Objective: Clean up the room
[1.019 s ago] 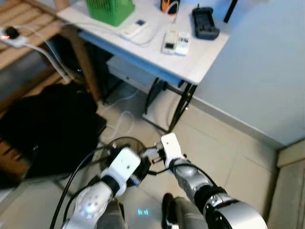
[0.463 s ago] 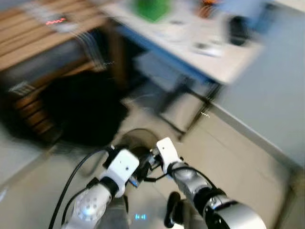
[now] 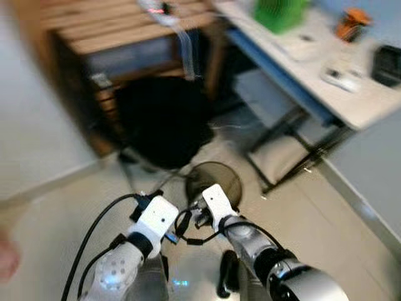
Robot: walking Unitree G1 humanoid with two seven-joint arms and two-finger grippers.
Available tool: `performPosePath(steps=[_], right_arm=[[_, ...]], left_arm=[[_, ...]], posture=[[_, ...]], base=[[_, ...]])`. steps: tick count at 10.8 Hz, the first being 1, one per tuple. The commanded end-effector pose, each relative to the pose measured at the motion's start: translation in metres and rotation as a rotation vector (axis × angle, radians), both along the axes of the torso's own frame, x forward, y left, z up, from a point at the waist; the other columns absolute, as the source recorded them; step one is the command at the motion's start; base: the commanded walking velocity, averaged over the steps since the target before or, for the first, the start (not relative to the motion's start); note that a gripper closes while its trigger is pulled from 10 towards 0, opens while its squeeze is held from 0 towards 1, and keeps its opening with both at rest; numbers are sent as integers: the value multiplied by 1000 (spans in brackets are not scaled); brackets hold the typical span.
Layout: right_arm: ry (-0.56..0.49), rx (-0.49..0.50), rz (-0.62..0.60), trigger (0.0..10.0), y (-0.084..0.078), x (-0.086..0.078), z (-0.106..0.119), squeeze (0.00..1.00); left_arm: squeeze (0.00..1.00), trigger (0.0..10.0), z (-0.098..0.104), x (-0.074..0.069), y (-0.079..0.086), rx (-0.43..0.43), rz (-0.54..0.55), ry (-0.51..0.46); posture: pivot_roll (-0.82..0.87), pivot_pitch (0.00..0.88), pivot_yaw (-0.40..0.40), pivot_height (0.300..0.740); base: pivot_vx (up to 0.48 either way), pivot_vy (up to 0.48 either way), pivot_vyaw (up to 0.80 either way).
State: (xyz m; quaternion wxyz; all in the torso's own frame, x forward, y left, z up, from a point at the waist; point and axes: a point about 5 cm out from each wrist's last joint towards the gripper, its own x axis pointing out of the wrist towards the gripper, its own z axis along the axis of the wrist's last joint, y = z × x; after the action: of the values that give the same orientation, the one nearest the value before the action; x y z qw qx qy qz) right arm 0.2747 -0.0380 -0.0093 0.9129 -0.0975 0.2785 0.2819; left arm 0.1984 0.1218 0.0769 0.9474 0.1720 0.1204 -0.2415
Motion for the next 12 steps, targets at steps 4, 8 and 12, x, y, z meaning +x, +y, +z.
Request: performPosePath(steps=[4, 8, 12], right_arm=[[-9, 134, -110, 10000, 45, -8, 12, 0], [-13, 103, -184, 10000, 26, -5, 6, 0], [-13, 64, -147, 10000, 30, -8, 5, 0]], left_arm=[[0, 10000, 0, 0, -11, -50, -40, -5], [0, 10000, 2, 2, -15, -63, -86, -21], [0, 10000, -2, 0, -15, -12, -87, 1]], posture=[[300, 262, -75, 726], [283, 250, -68, 726], [308, 257, -78, 726]], base=[[0, 69, 0], [111, 338, 0], [232, 0, 0]])
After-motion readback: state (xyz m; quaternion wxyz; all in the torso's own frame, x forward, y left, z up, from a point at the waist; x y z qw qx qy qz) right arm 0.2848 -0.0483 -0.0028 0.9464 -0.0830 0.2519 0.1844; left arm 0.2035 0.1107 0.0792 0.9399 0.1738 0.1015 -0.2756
